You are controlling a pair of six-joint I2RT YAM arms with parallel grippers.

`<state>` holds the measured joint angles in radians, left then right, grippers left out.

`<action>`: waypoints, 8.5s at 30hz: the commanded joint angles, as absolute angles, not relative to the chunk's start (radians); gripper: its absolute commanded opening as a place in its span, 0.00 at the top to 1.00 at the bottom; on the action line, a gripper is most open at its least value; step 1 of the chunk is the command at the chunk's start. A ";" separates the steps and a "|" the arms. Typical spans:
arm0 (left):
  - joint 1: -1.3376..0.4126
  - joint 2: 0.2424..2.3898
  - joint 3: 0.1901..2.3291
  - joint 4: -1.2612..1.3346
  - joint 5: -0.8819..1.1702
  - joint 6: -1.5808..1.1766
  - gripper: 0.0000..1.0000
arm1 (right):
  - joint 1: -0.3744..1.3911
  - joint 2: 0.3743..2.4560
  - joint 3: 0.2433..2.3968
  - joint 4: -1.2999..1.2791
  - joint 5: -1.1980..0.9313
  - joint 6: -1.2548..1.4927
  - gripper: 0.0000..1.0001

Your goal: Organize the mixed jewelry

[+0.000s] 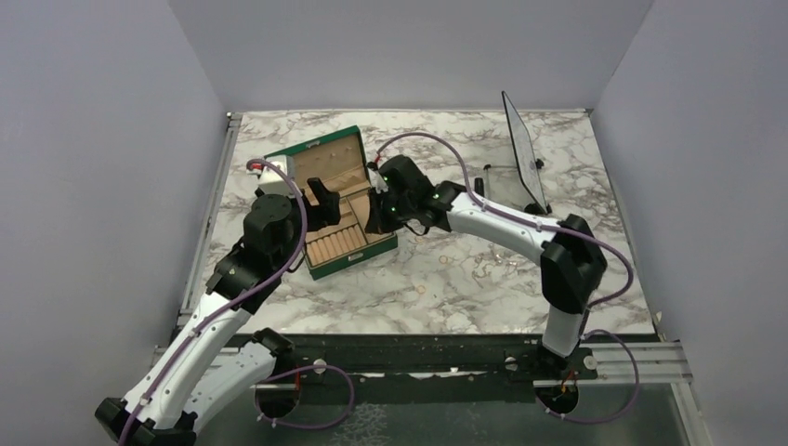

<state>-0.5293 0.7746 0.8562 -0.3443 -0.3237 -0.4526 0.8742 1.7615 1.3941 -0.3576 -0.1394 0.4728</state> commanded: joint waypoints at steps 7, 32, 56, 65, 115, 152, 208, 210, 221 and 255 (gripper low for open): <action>-0.526 0.678 0.823 -0.357 -0.403 -0.336 0.19 | 0.897 2.049 1.736 -0.569 -0.156 0.345 0.98; -0.525 0.603 0.783 -0.345 -0.419 -0.352 0.19 | 0.911 2.205 1.861 -0.612 -0.062 0.383 0.97; -0.523 0.584 0.770 -0.341 -0.425 -0.357 0.19 | 0.925 2.235 1.753 -0.583 -0.055 0.408 0.96; -0.523 0.583 0.769 -0.341 -0.420 -0.362 0.19 | 0.925 2.179 1.659 -0.509 -0.063 0.434 0.94; -0.522 0.644 0.766 -0.335 -0.359 -0.380 0.20 | 0.925 1.589 1.036 -0.393 0.190 0.559 0.63; -0.522 0.640 0.755 -0.333 -0.419 -0.388 0.20 | 0.981 1.754 1.067 -0.529 0.081 0.562 0.80; -0.515 0.845 0.428 0.429 0.108 -1.063 0.01 | 0.553 1.404 0.764 0.447 -0.761 0.968 0.99; -0.514 0.871 0.438 0.464 0.145 -1.091 0.01 | 0.535 1.407 0.731 0.584 -0.808 1.039 0.99; -0.499 1.059 0.429 0.833 0.423 -1.348 0.01 | 0.526 1.389 0.704 0.881 -0.897 1.214 0.99; -0.553 1.390 0.436 1.776 0.587 -1.726 0.58 | 0.526 1.412 0.723 1.181 -0.934 1.451 0.99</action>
